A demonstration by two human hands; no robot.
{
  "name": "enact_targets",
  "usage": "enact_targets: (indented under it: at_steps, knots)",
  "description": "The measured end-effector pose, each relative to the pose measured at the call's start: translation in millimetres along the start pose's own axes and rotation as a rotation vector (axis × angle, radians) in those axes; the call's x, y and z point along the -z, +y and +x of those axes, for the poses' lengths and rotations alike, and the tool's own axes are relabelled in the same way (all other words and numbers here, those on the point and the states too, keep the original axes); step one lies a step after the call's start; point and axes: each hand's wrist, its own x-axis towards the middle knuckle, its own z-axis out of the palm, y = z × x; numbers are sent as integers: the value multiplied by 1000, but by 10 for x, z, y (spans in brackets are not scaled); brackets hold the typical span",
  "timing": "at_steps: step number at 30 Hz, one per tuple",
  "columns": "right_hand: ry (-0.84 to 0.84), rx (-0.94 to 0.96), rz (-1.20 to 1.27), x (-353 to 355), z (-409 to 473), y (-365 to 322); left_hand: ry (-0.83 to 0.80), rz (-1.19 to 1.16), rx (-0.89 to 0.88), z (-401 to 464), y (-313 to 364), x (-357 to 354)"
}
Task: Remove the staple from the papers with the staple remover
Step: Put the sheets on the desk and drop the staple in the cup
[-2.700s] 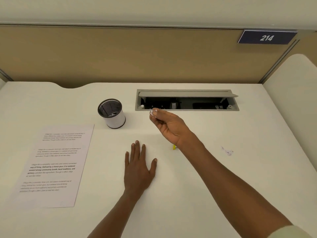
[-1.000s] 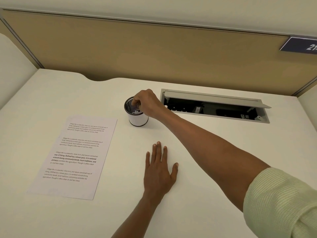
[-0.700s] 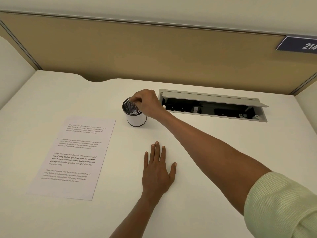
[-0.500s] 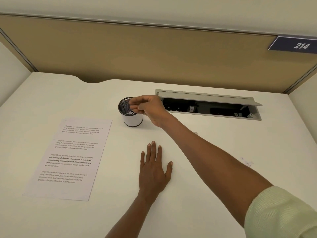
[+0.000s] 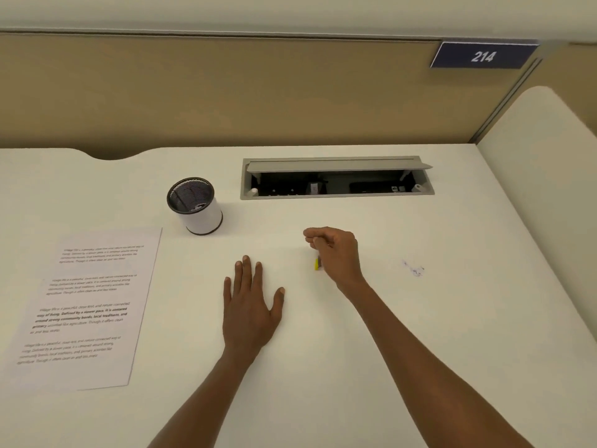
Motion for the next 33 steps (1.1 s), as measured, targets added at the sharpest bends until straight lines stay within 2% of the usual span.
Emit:
enact_targets:
  at_steps: [3,6,8,10,13,21,25,29,33]
  knots:
    - [95,188,-288,375,-250,374,11,4,-9,-4,-6,-16]
    - [96,359,-601,631,-537,735,21,-1,-18,-11,-12,-26]
    - [-26,437,-836,756,-646,900,16,3,-17,-8,-12,-23]
    - [-191,431,-1035,866,-698,973,15,-2,-19,-6,-7,-16]
    - [-272,394,-1208,1008,-635,1016,11,-7,-16,-8,2,-6]
    - [-213,184,-1322,1347,-285,1045,8,2,-14,-4,-6,-9]
    - [-161,175,-1336,1338,-271,1028,14,-5,-12,0,4,-4]
    - [-192,199,-1340,1252,-248,972,5,-8,-12,-12,-3,2]
    - [-74,107,-1347,1256,-320,1008,4,-23,-7,-2,6,7]
